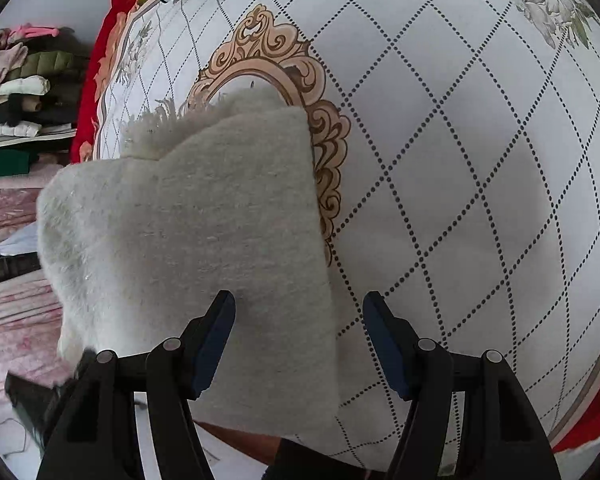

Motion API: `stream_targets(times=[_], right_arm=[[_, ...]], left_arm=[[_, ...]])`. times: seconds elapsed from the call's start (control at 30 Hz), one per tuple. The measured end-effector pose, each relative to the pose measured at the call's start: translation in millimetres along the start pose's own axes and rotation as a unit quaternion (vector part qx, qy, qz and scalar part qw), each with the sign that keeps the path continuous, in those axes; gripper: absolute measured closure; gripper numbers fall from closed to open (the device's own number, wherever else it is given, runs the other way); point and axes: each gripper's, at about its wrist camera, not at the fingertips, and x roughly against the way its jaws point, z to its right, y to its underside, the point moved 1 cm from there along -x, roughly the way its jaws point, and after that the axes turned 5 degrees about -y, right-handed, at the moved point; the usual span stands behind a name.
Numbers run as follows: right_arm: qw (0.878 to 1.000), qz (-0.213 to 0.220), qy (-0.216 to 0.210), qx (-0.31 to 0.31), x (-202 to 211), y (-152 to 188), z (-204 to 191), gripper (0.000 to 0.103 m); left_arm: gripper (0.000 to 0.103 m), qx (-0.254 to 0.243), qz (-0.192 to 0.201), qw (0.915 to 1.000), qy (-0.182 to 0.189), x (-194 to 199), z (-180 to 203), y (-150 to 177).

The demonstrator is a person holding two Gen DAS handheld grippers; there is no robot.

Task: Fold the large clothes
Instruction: 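Lift the folded cardigan with both grippers and carry it onto the green jacket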

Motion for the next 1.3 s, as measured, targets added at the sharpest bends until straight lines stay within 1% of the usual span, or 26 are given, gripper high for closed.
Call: stream_targets(times=[0.07,0.13,0.2,0.23,0.3,0.4,0.47,0.5,0.53,0.57,0.6,0.63,0.7,0.73,0.8,0.87,0.93,0.97,1.0,1.03,1.1,1.13,1.17,1.23,1.27,1.3], right_arm=[[1.000,-0.003,0.003,0.007,-0.7,0.9,-5.0,0.035],[1.000,-0.006,0.005,0.016,2.4,1.6,-8.4,0.035],[1.000,-0.010,0.007,0.024,-1.2,1.5,-12.0,0.035],[1.000,-0.012,0.009,0.027,-2.8,1.4,-13.5,0.035],[0.999,-0.016,0.010,0.037,-4.8,2.3,-17.4,0.035],[0.998,-0.021,0.011,0.050,-8.1,0.5,-20.9,0.035],[0.998,-0.026,-0.001,0.054,-9.5,-3.2,-20.0,0.035],[0.998,-0.029,-0.010,0.054,-10.0,-4.5,-18.6,0.029],[0.998,-0.035,-0.020,0.053,-11.1,-5.5,-16.9,0.016],[0.997,-0.045,-0.038,0.052,-15.3,-7.3,-15.2,0.011],[0.996,-0.054,-0.056,0.051,-19.6,-8.7,-13.4,0.007],[0.994,-0.061,-0.068,0.053,-23.4,-9.7,-12.0,0.007],[0.991,-0.076,-0.089,0.064,-35.6,-12.8,-9.7,0.007],[0.990,-0.082,-0.095,0.068,-41.3,-14.3,-8.6,0.007],[0.985,-0.100,-0.120,0.076,-58.6,-18.6,-6.2,0.007],[0.979,-0.121,-0.144,0.082,-77.4,-22.8,-3.8,0.007],[0.969,-0.132,-0.188,0.087,-91.5,-27.3,-5.4,0.007],[0.964,-0.138,-0.208,0.094,-98.5,-29.5,-9.6,0.007],[0.959,-0.140,-0.225,0.100,-103.5,-31.2,-15.0,0.007],[0.956,-0.140,-0.236,0.105,-108.4,-32.6,-21.2,0.007],[0.954,-0.139,-0.238,0.115,-117.0,-34.4,-35.3,0.009],[0.954,-0.138,-0.239,0.115,-118.9,-35.3,-38.7,0.015],[0.953,-0.139,-0.246,0.109,-120.3,-36.8,-40.1,0.018],[0.953,-0.143,-0.249,0.101,-122.2,-38.5,-41.3,0.020],[0.953,-0.145,-0.247,0.100,-123.4,-38.4,-41.9,0.019],[0.953,-0.147,-0.246,0.094,-125.5,-38.3,-42.6,0.015]], left_arm=[[0.099,0.004,-0.017,0.9995,-0.025,-8.4,-13.6,12.1],[0.099,0.028,-0.040,0.9977,-0.048,-32.7,-36.0,18.8],[0.098,0.037,-0.060,0.9955,-0.064,-56.5,-54.4,27.8],[0.098,0.038,-0.065,0.9949,-0.067,-65.3,-59.0,30.5],[0.097,0.022,-0.076,0.9944,-0.069,-81.4,-61.0,36.0],[0.093,0.016,-0.082,0.9937,-0.075,-75.6,-56.3,31.3],[0.088,0.023,-0.087,0.9937,-0.067,-57.2,-54.7,22.1],[0.083,0.025,-0.083,0.9943,-0.062,-46.9,-54.9,17.8],[0.064,0.022,-0.080,0.9946,-0.062,-37.0,-55.1,13.7],[0.045,0.014,-0.076,0.9949,-0.065,-26.7,-54.3,9.9],[0.014,0.005,-0.063,0.9959,-0.064,-16.2,-52.6,5.1],[0.007,-0.005,-0.047,0.9969,-0.063,-6.9,-50.9,1.1],[0.007,-0.054,-0.018,0.9956,-0.074,6.4,-40.5,-11.7],[0.007,-0.085,-0.008,0.9928,-0.084,7.1,-32.4,-16.1],[0.006,-0.128,0.005,0.9871,-0.096,-3.5,-24.2,-31.2],[0.007,-0.162,0.000,0.9818,-0.099,-25.5,-21.7,-44.5],[0.007,-0.178,-0.026,0.9794,-0.092,-58.3,-19.2,-57.0],[0.007,-0.185,-0.046,0.9784,-0.079,-78.6,-18.4,-64.6],[0.007,-0.191,-0.059,0.9775,-0.067,-88.3,-16.8,-66.9],[0.007,-0.200,-0.080,0.9748,-0.060,-107.1,-17.7,-71.7],[0.006,-0.210,-0.118,0.9697,-0.039,-132.3,-18.9,-76.1],[0.006,-0.210,-0.131,0.9684,-0.034,-139.9,-20.2,-76.9],[0.004,-0.207,-0.148,0.9667,-0.021,-150.5,-23.7,-77.9],[0.005,-0.211,-0.153,0.9656,-0.009,-155.9,-25.0,-80.3],[0.007,-0.217,-0.152,0.9641,-0.004,-155.9,-23.8,-81.1],[0.008,-0.223,-0.150,0.9632,0.000,-154.5,-22.7,-81.3]])
